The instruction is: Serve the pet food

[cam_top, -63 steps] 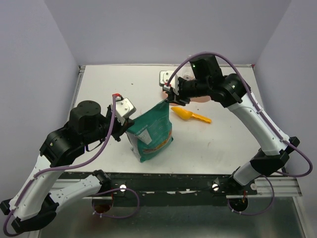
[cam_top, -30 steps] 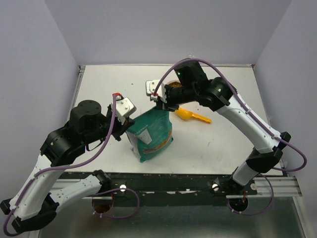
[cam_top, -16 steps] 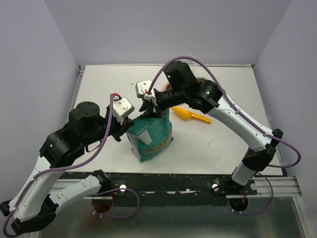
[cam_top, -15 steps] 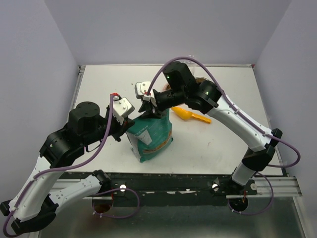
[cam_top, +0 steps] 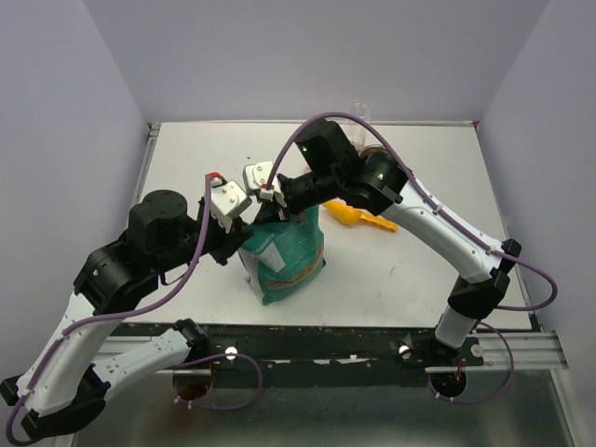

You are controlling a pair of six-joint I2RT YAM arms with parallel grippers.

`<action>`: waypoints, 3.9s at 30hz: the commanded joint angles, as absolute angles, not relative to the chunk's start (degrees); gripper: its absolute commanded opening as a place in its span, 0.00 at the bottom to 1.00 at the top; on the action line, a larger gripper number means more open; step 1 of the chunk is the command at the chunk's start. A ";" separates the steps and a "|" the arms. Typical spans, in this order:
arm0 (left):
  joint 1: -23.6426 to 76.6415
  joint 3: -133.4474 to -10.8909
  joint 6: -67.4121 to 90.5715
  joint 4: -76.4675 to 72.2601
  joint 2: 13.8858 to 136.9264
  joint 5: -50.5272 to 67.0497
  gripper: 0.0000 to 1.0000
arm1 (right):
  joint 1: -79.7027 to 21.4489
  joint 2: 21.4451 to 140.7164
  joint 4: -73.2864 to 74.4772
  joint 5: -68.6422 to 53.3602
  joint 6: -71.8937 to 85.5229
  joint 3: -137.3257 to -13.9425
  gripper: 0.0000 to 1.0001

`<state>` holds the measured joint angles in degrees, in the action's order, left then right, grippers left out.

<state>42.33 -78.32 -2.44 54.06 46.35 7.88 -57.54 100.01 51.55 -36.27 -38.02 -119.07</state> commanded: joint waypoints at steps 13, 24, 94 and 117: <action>42.36 -79.28 0.26 50.71 47.90 5.27 0.51 | -58.27 95.80 48.25 -31.46 -36.92 -114.08 0.00; 42.36 -77.26 -3.25 53.26 47.90 4.13 0.48 | -58.27 96.50 48.08 -30.94 -36.74 -116.02 0.01; 42.36 -83.58 -4.56 50.45 57.30 -1.74 0.15 | -42.54 86.39 42.72 -20.56 -40.61 -105.99 0.00; 40.87 -87.19 -4.04 47.90 54.49 -12.21 0.00 | -42.63 106.51 20.57 -17.84 -33.31 -123.21 0.01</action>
<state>41.23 -83.24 -5.04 51.92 57.30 -9.30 -43.92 103.11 36.05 -22.55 -34.89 -115.15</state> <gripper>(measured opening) 0.010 0.011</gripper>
